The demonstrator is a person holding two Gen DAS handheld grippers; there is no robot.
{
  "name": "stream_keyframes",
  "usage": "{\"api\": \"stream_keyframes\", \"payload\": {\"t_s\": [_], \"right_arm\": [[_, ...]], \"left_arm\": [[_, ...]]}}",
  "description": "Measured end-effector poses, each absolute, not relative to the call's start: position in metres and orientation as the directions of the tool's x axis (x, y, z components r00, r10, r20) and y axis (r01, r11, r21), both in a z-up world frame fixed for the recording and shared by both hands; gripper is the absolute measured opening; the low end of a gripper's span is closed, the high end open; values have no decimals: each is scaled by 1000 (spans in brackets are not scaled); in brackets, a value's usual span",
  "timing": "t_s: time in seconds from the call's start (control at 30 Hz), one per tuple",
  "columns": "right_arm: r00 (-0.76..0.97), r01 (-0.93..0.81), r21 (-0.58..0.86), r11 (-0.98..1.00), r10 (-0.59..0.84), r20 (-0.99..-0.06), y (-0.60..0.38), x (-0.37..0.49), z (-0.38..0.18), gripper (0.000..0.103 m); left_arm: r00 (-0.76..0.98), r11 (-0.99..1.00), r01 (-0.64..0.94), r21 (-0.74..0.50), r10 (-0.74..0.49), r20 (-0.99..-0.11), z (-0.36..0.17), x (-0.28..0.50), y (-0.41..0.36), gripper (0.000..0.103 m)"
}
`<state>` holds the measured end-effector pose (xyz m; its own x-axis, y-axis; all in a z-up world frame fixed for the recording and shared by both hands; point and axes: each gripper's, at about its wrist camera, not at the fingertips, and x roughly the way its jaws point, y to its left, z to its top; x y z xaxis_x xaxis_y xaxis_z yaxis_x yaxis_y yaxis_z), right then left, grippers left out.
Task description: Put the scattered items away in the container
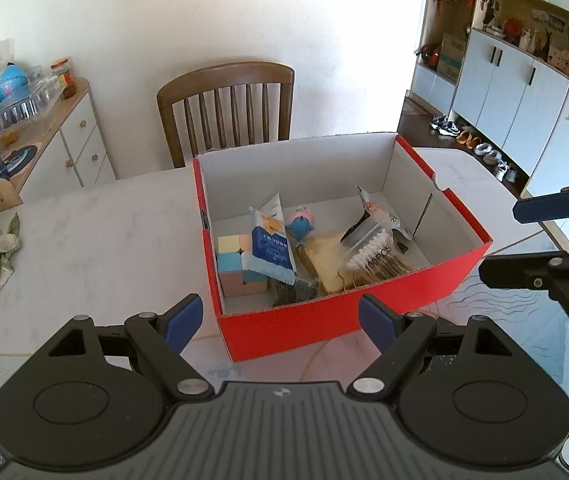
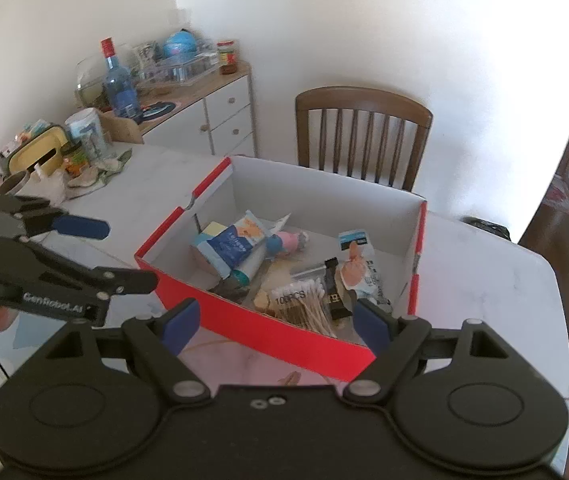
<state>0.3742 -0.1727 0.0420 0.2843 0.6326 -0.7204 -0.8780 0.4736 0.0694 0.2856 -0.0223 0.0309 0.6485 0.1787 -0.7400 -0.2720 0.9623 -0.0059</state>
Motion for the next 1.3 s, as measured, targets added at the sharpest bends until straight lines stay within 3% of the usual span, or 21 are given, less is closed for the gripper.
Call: {"api": "stream_keyframes", "payload": {"t_s": [1.3], "right_arm": [[271, -812, 155, 563, 598, -754, -200, 358, 10, 103]], "left_arm": [[662, 952, -302, -44, 176, -729, 10, 263, -40, 85]]}}
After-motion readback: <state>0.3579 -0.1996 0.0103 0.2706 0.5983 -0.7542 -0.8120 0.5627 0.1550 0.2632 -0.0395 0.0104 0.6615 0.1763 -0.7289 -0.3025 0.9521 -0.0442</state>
